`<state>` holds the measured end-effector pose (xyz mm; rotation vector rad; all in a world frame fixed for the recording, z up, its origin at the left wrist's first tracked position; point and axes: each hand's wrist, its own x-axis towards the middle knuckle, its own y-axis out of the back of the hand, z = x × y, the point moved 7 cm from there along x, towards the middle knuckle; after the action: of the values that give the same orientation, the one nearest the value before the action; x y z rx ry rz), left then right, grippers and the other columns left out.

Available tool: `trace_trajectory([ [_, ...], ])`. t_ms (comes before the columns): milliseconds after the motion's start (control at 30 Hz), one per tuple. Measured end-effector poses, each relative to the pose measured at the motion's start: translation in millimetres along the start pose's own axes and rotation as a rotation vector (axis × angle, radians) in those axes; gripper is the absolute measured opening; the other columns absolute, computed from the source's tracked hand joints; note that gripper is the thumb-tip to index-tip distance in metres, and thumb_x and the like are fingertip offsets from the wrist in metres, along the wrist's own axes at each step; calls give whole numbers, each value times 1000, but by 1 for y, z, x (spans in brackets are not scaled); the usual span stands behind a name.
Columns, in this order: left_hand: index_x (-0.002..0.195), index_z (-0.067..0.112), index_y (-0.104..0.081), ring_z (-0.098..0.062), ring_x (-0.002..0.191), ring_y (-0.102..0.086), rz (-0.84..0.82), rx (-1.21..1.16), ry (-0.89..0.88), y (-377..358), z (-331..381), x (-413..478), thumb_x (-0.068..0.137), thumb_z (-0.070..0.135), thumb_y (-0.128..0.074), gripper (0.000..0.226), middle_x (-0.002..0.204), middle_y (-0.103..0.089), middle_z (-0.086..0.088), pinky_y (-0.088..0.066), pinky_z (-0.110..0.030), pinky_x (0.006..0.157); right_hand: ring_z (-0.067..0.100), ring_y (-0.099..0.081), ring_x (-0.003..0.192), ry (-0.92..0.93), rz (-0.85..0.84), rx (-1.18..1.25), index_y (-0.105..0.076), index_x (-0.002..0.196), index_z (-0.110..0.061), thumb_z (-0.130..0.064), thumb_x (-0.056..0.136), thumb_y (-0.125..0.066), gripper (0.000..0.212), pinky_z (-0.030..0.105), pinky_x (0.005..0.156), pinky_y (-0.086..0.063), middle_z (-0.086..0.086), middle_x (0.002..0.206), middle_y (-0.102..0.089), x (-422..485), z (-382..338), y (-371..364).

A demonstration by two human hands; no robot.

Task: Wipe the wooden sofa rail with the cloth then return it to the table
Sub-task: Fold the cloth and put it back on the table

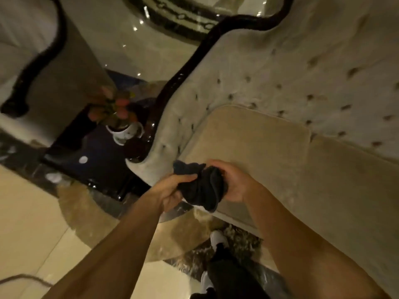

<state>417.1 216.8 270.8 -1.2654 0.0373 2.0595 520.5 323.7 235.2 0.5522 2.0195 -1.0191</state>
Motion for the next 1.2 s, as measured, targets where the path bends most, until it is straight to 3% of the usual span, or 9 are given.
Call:
trace_trajectory([
  [133,114,1,-66,-31,105,-69,139,34,136,63,2,-2,60,9,-82,57,115,-71,-18,-59,-41,84,30,-65,104,-188,-38,-175,-63,126,-9,-42,87,-68,51,40,81,-55,16,114,-67,44,0,-44],
  [267,99,13,-67,-16,84,-69,197,106,229,118,-4,-7,79,4,-73,23,89,-75,-3,-55,-31,80,29,-69,98,-148,-62,-218,-73,107,-8,-23,87,-70,26,39,80,-57,15,105,-72,77,-3,-85],
  [400,99,11,-66,-18,76,-55,324,-277,-10,183,8,-13,84,4,-67,17,91,-61,-11,-48,-32,87,32,-73,95,-100,-138,-232,-80,91,-18,-18,83,-69,13,43,72,-61,11,99,-78,100,-3,-133],
  [500,119,8,-62,-26,105,-66,344,-534,-146,235,12,-25,85,3,-64,35,114,-68,-15,-51,-40,98,32,-71,102,-125,-152,-286,-74,107,-11,-10,86,-66,23,40,76,-60,16,113,-73,119,8,-173],
  [633,143,21,-42,-33,121,-60,243,-611,-235,279,30,-34,90,-4,-53,59,138,-57,-18,-47,-51,103,35,-60,120,-238,-171,-337,-50,141,-12,-11,83,-69,61,41,81,-59,19,136,-57,147,29,-219],
  [767,145,24,-38,-31,121,-57,69,-573,-286,315,69,-49,86,-11,-47,70,138,-50,-15,-55,-46,89,37,-56,128,-492,-316,-334,-46,146,-14,-59,90,-57,72,49,99,-51,18,141,-56,162,48,-265],
  [933,148,17,-31,-40,133,-44,-182,-617,-323,347,108,-55,81,-13,-39,74,141,-45,-21,-46,-52,102,37,-46,138,-541,-412,-160,-49,144,-11,-61,88,-63,76,51,112,-40,18,150,-48,190,49,-317],
  [1067,109,13,-68,-31,109,-66,-368,-635,-341,363,135,-55,72,-7,-59,43,112,-70,-14,-56,-49,88,35,-47,137,-600,-433,-194,-55,140,-13,-65,85,-64,76,49,116,-35,16,145,-54,204,42,-347],
  [1200,98,4,-66,-35,98,-69,-391,-675,-297,385,150,-37,62,-6,-71,38,99,-71,-20,-58,-49,83,33,-52,133,-582,-464,-195,-61,133,-12,-52,87,-68,62,46,114,-36,15,138,-60,230,22,-372],
])
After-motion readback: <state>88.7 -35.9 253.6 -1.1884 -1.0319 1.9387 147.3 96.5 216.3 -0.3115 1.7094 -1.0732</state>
